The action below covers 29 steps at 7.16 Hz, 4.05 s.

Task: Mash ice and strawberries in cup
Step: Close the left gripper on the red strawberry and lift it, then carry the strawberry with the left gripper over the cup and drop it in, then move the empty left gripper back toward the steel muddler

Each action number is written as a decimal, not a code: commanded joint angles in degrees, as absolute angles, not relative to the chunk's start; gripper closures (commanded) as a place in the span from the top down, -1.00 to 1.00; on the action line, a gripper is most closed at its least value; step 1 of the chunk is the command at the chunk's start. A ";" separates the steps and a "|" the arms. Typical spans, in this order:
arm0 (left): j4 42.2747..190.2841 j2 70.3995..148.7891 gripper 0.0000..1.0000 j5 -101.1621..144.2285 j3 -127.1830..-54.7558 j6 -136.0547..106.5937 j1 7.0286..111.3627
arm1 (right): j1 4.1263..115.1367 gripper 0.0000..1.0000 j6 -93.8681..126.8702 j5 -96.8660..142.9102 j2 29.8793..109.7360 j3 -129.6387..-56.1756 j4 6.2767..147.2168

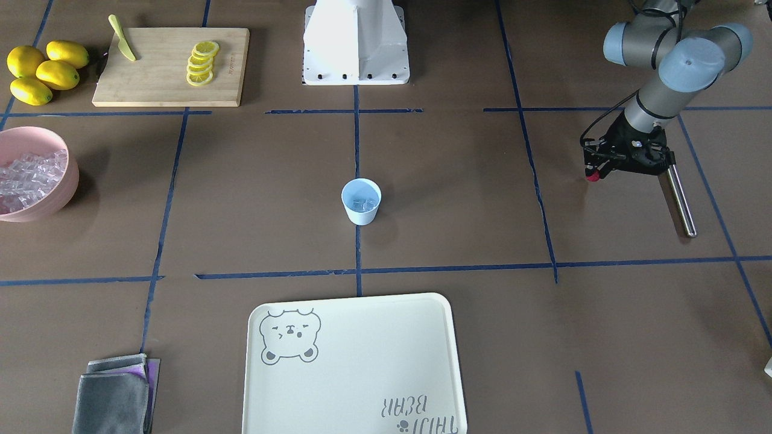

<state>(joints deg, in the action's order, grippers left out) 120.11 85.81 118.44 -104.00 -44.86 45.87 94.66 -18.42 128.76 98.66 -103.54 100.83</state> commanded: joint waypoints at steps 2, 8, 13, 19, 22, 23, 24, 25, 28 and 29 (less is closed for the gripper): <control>108.70 90.14 -1.00 118.48 -111.95 -44.82 47.02 | 94.66 0.99 -18.02 128.85 99.31 -104.67 100.90; 78.76 124.40 -1.00 112.97 -112.25 -65.23 39.43 | 94.66 0.99 -17.76 128.85 100.28 -105.12 100.90; 79.80 146.15 -0.98 104.85 -89.33 -79.98 31.47 | 94.66 0.99 -17.84 128.76 100.46 -105.03 100.90; 79.80 144.49 1.00 104.77 -90.08 -78.67 31.55 | 94.66 0.99 -17.93 128.76 100.55 -105.12 100.81; 79.02 133.21 1.00 106.08 -100.15 -63.18 35.56 | 94.66 0.99 -17.84 128.76 100.55 -105.03 100.90; 79.10 127.50 1.00 111.48 -103.41 -56.23 39.86 | 94.66 0.99 -17.84 128.85 100.63 -105.12 100.90; 79.62 120.22 1.00 117.80 -107.54 -45.20 45.21 | 94.66 0.99 -17.84 128.85 100.63 -105.03 100.90; 80.15 111.79 1.00 119.17 -110.19 -35.87 50.05 | 94.66 0.99 -17.93 128.85 100.63 -105.03 100.90; 93.44 94.37 1.00 122.67 -108.99 -27.42 58.33 | 94.66 0.99 -17.84 129.02 100.63 -105.38 100.90; 99.69 91.09 1.00 124.78 -106.55 -27.94 59.75 | 94.66 0.99 -17.93 128.94 100.63 -105.29 100.90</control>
